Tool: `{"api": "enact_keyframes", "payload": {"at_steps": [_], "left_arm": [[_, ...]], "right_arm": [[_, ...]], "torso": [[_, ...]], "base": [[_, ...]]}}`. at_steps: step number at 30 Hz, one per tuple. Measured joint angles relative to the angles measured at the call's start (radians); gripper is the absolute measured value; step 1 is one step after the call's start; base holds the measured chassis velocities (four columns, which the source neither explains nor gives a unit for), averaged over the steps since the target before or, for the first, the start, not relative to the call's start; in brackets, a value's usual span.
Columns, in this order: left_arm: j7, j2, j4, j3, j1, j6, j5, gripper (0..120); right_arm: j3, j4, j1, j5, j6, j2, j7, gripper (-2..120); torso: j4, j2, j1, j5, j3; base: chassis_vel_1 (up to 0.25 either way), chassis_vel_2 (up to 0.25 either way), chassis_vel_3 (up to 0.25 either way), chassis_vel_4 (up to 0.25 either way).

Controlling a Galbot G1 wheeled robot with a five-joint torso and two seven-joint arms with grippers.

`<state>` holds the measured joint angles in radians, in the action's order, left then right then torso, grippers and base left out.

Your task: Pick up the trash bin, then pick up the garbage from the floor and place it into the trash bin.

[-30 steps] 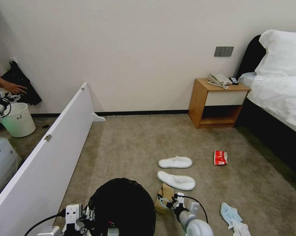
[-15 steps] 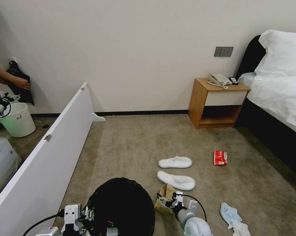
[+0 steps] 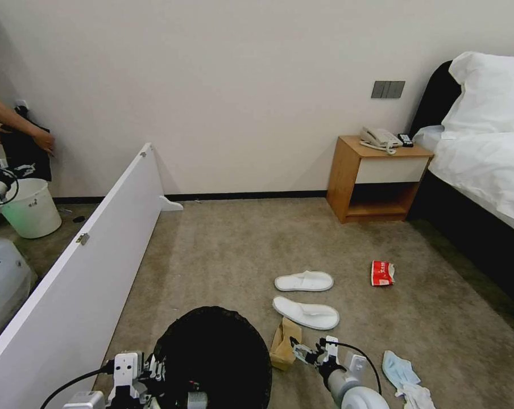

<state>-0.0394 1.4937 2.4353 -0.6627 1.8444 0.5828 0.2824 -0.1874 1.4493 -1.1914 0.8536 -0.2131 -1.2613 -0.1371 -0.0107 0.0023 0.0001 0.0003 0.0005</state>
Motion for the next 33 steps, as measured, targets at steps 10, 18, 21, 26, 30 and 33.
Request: {"api": "enact_keyframes", "payload": {"at_steps": [10, 18, 21, 26, 30, 33], "left_arm": [[0.0, -0.001, 0.006, -0.004, 0.008, 0.001, 0.0, 4], [0.0, -0.001, 0.008, -0.01, 0.011, 0.002, 0.0, 4], [0.001, -0.002, 0.006, -0.011, 0.008, 0.002, 0.0, 4], [0.001, -0.001, -0.002, -0.009, 0.002, 0.005, 0.001, 4], [0.001, -0.002, -0.004, -0.009, 0.001, 0.005, 0.002, 4], [0.001, -0.003, -0.009, -0.009, -0.003, 0.005, 0.003, 4]], "right_arm": [[0.037, -0.108, 0.099, 0.028, -0.04, -0.056, -0.04, 100], [0.06, -0.221, 0.164, 0.054, -0.086, -0.093, -0.079, 79], [0.063, -0.256, 0.179, 0.052, -0.088, -0.104, -0.08, 65], [0.064, -0.294, 0.198, 0.032, -0.084, -0.115, -0.074, 45], [0.064, -0.3, 0.202, 0.028, -0.083, -0.117, -0.072, 38], [0.063, -0.311, 0.206, 0.018, -0.079, -0.119, -0.07, 19]], "torso": [[0.0001, 0.0, 0.0, -0.0003, 0.0], [0.0, 0.0, 0.0, -0.0003, 0.0], [-0.0002, 0.0, 0.0, -0.0003, 0.0], [-0.0001, 0.0, 0.0, -0.0002, 0.0], [-0.0001, 0.0, 0.0, -0.0003, 0.0], [0.0, 0.0, 0.0, -0.0002, 0.0]], "base": [[0.0, 0.0, 0.0, 0.0], [0.0, 0.0, 0.0, 0.0], [0.0, 0.0, 0.0, 0.0], [0.0, 0.0, 0.0, 0.0], [0.0, 0.0, 0.0, 0.0], [0.0, 0.0, 0.0, 0.0]]}}
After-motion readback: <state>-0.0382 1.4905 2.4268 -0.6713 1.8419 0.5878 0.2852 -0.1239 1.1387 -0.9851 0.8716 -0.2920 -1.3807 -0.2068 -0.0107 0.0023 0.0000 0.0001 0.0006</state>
